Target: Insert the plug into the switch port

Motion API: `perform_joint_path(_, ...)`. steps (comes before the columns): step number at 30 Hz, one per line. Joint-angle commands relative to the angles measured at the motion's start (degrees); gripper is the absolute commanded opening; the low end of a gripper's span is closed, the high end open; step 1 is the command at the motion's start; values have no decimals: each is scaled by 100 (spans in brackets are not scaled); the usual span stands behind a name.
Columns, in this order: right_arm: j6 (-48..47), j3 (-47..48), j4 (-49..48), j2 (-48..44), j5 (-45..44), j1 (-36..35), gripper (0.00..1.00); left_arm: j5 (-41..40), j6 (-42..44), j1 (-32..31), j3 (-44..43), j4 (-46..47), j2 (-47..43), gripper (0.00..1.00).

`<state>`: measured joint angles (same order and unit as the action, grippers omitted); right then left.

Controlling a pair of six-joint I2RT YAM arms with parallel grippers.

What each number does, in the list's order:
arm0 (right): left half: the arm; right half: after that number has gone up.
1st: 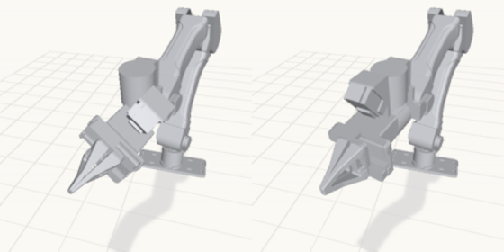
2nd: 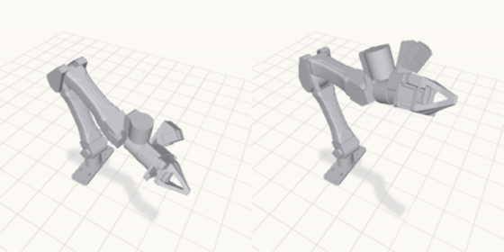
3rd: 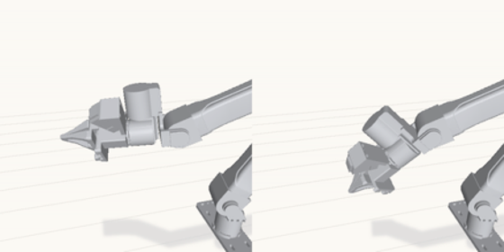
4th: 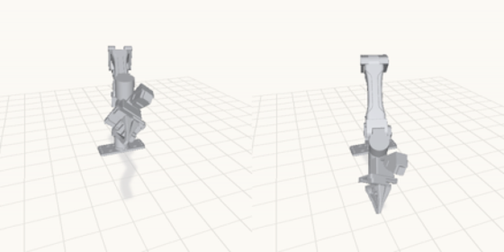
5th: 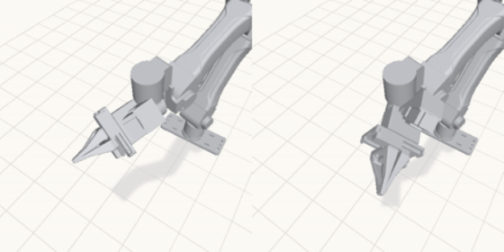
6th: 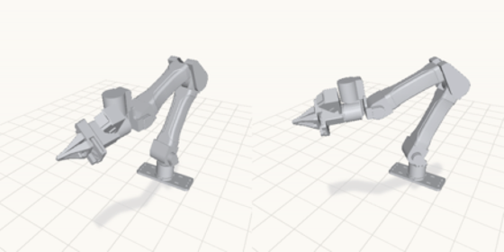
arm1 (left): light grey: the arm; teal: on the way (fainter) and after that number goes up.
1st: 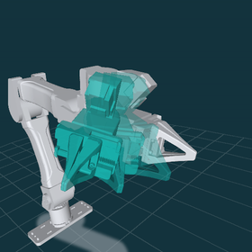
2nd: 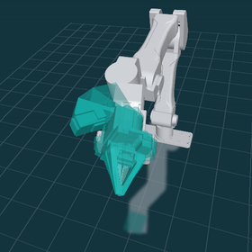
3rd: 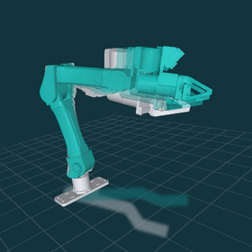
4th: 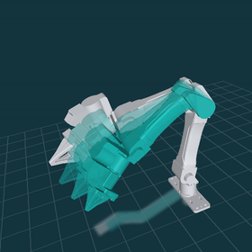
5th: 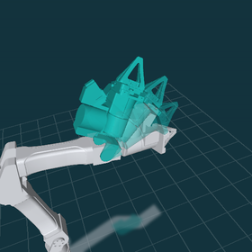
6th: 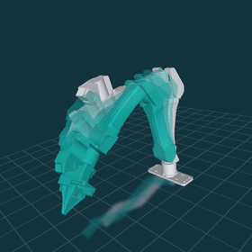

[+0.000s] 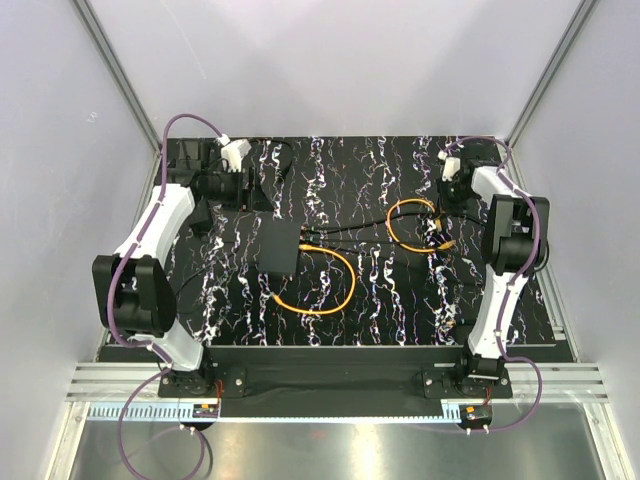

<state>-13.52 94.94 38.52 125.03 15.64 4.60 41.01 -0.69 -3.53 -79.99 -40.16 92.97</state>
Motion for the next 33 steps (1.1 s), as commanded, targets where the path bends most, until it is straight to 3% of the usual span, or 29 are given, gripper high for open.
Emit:
perform_joint_path(1,-63,60,-3,-57,9,-38,0,214,-72,-7,-272,210,-50,75)
perform_joint_path(8,279,297,68,-1540,896,120,0,433,-19,-7,-193,421,-611,76)
perform_joint_path(13,-45,815,287,-2298,1651,111,0,706,-19,-7,-122,799,-1114,78)
perform_joint_path(20,-1090,1554,1377,-2843,2302,111,0,1513,-195,-16,-254,984,-1483,79)
perform_joint_path(25,-1468,1107,1342,-3773,3119,32,0,1787,-292,-218,-193,1502,-1887,79)
perform_joint_path(33,-3306,579,2194,-4864,4910,-126,0,1998,-213,-833,-562,1599,-2002,79)
